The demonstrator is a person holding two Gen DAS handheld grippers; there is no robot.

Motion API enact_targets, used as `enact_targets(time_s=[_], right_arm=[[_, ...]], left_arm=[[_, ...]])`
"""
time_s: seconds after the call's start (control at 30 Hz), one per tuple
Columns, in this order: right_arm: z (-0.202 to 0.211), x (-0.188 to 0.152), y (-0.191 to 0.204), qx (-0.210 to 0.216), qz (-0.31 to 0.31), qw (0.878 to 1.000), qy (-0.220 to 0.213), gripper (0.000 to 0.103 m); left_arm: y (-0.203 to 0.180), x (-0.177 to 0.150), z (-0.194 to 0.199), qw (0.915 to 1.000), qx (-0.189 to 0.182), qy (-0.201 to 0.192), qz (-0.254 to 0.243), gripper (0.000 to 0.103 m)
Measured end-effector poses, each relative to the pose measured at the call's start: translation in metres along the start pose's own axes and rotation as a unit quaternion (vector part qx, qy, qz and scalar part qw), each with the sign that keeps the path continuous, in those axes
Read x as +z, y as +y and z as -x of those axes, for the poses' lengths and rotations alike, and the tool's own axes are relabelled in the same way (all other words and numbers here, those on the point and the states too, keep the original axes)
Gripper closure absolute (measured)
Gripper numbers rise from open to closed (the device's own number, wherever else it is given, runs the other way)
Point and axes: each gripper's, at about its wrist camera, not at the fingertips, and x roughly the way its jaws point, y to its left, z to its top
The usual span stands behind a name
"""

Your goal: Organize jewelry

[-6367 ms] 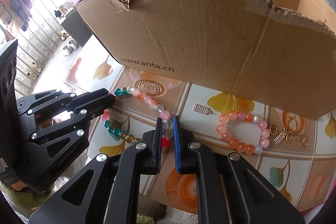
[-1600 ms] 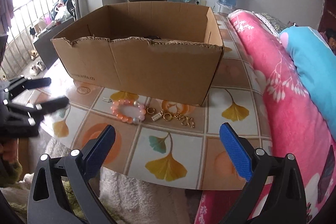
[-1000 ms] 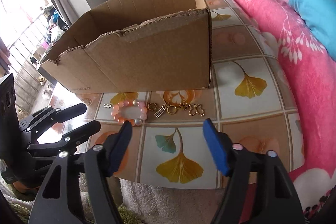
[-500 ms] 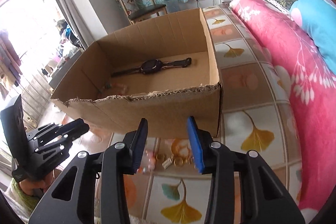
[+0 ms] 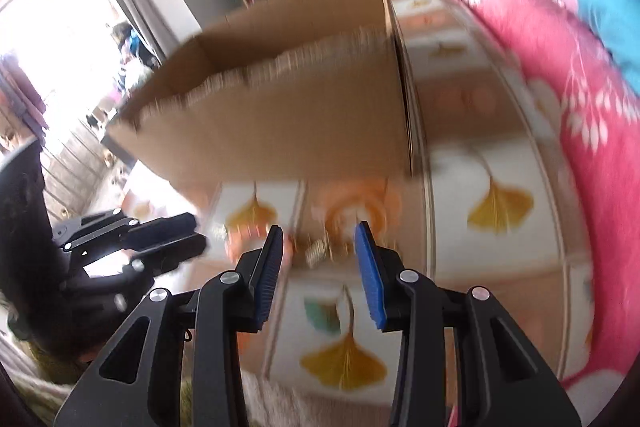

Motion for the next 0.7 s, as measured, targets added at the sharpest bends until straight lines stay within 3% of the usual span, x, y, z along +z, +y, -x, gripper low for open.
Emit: enact_targets(time_s=[0.1, 0.17, 0.3, 0.33, 0.37, 0.7], right_arm=[[0.003, -0.007, -0.005, 0.001, -0.013, 1.0, 0.0, 0.066], [0.007, -0.008, -0.008, 0.001, -0.015, 1.0, -0.005, 0.066], [0.009, -0.008, -0.011, 0.003, -0.013, 1.0, -0.012, 0.066], [0.009, -0.008, -0.012, 0.004, -0.013, 1.0, -0.013, 0.066], [0.009, -0.008, -0.014, 0.005, -0.014, 1.0, -0.012, 0.066], [0.002, -0.011, -0.013, 0.011, -0.005, 1.0, 0.002, 0.067]], left_arm=[[-0.022, 0.001, -0.019, 0.9977, 0.027, 0.026, -0.056, 0.079], [-0.026, 0.002, -0.027, 0.9966, 0.035, 0.034, -0.066, 0.079], [-0.029, 0.003, -0.036, 0.9958, 0.036, 0.046, -0.071, 0.08], [-0.027, 0.002, -0.036, 0.9958, 0.033, 0.048, -0.071, 0.083], [-0.027, 0.002, -0.036, 0.9957, 0.034, 0.051, -0.07, 0.094], [-0.016, -0.017, -0.008, 0.9947, 0.043, 0.08, -0.047, 0.095]])
